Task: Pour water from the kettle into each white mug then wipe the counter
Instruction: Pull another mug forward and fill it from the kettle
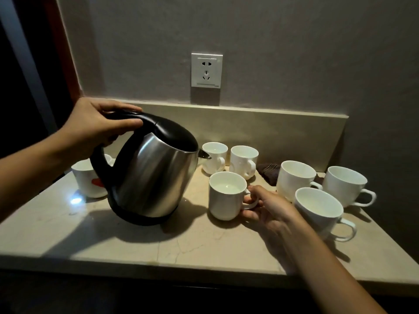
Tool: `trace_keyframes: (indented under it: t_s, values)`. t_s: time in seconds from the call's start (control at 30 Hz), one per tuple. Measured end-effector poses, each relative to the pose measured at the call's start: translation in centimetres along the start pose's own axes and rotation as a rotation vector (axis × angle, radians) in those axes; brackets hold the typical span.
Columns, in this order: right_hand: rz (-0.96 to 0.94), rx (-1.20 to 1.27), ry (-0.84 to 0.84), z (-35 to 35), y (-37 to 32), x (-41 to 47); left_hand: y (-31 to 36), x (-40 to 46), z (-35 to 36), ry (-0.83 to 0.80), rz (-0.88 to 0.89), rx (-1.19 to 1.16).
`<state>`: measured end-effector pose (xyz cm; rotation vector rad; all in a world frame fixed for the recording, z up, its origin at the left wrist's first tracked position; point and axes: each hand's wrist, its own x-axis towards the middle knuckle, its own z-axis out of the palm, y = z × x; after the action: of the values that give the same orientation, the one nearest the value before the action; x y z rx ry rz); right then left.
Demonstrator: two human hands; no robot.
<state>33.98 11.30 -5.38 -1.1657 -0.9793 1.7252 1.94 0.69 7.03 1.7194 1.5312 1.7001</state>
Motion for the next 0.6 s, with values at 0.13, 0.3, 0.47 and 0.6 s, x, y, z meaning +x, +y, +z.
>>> trace_keyframes:
  t_s: [0.13,0.3,0.47,0.6]
  values:
    - [-0.001,-0.006,0.006,0.1,0.0,-0.2,-1.7,-1.4,-0.3,0.091,-0.045,-0.037]
    - [-0.026,-0.004,0.027,0.6,0.2,-0.1,-3.5,-3.2,-0.9,0.201,-0.074,-0.095]
    - [-0.053,0.029,0.023,2.8,0.9,0.2,-4.7,-4.8,-1.9,0.314,-0.09,-0.133]
    - [-0.056,0.061,0.004,5.2,1.2,0.6,-5.4,-6.1,-2.8,0.378,-0.116,-0.133]
